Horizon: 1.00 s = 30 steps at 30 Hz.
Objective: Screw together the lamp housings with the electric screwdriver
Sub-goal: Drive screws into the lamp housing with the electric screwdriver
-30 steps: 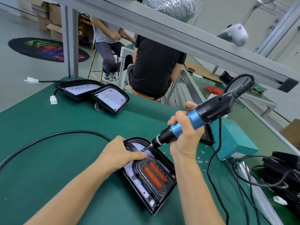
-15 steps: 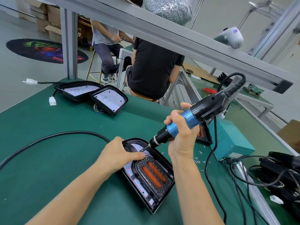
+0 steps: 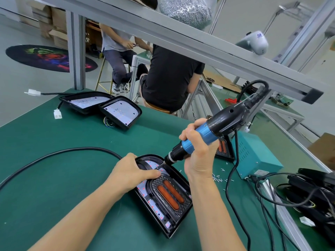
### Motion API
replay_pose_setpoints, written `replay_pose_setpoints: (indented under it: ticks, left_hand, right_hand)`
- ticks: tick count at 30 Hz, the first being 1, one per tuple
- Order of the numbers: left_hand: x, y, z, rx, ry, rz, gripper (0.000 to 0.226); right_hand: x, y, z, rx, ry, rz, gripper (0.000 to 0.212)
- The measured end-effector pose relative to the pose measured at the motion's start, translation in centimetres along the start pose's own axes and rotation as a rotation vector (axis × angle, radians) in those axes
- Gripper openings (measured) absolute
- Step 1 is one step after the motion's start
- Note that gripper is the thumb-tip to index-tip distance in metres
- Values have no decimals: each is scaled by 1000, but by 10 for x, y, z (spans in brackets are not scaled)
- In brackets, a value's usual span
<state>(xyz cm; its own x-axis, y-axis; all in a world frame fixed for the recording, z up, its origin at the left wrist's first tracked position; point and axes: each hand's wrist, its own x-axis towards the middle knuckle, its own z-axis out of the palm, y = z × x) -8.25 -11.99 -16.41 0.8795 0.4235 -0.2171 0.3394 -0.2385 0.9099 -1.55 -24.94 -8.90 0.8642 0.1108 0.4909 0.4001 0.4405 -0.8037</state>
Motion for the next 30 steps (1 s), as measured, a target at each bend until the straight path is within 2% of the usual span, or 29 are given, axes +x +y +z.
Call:
replay_pose_setpoints:
  ticks: [7, 14, 16, 21, 23, 27, 30]
  left_hand:
    - [-1, 2, 2, 39, 20, 3, 61]
    - [-5, 6, 1, 50, 20, 9, 71]
    - [-6, 4, 2, 43, 21, 18, 66]
    - [-8, 1, 3, 64, 50, 53, 56]
    - [-9, 1, 5, 98, 69, 90, 55]
    - [-10, -4, 10, 194, 108, 122, 70]
    - [-9, -10, 13, 287, 149, 128, 69]
  right_hand:
    - [-8, -1, 2, -4, -53, 15, 24]
    - [-10, -2, 2, 5, -71, 26, 33]
    - [-9, -4, 3, 11, -51, 27, 36]
    - [-10, -7, 0, 49, 24, 29, 31]
    - [-11, -10, -3, 47, 102, 12, 31]
    - [-5, -27, -18, 157, 336, -61, 33]
    - [-1, -45, -37, 222, 389, -122, 29]
